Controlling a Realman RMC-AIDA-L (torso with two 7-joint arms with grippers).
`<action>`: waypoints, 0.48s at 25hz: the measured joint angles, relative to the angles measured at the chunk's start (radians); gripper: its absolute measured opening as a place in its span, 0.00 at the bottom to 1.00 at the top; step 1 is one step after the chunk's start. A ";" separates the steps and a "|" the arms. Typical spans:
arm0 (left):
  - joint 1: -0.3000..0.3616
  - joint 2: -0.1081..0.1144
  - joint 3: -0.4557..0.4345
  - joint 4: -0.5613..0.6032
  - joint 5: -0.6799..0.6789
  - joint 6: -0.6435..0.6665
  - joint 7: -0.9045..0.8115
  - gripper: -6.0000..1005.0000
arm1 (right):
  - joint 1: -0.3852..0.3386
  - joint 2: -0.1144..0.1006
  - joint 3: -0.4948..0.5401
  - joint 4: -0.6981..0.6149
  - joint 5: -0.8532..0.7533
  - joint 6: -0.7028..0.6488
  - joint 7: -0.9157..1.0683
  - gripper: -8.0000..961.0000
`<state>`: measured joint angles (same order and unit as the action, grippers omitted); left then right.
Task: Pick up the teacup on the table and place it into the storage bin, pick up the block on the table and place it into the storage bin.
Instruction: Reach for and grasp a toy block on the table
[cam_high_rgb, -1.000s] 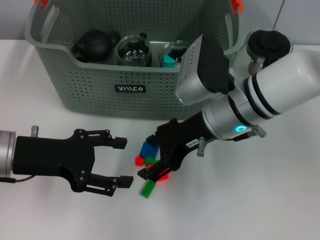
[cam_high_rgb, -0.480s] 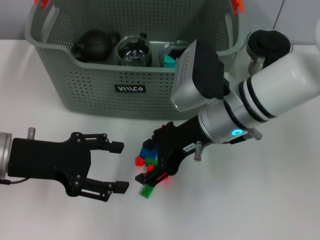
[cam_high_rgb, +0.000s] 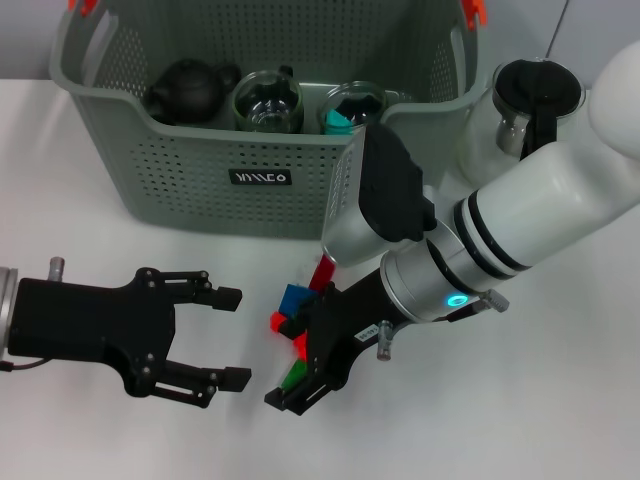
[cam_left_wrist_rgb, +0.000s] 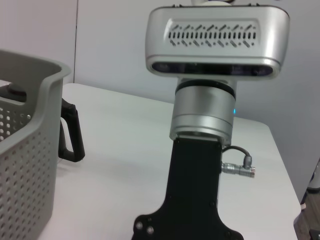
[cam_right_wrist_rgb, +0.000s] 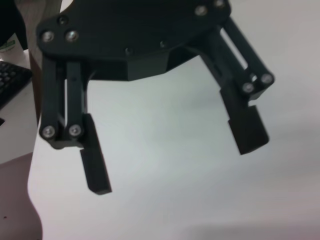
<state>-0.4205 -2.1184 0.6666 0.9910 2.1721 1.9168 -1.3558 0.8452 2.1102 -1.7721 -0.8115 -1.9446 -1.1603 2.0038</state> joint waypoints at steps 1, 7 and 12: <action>0.000 0.000 0.000 0.000 0.000 0.000 0.000 0.87 | 0.000 0.000 -0.003 0.002 0.004 0.000 0.000 0.97; 0.000 0.000 0.000 -0.003 0.000 0.000 0.000 0.87 | -0.005 0.001 -0.008 0.008 0.017 0.001 -0.008 0.97; 0.003 0.000 -0.005 -0.003 0.000 0.000 0.000 0.87 | -0.007 -0.002 -0.009 0.020 0.017 0.008 -0.008 0.96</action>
<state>-0.4179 -2.1184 0.6618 0.9885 2.1721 1.9167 -1.3561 0.8381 2.1081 -1.7810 -0.7913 -1.9272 -1.1525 1.9957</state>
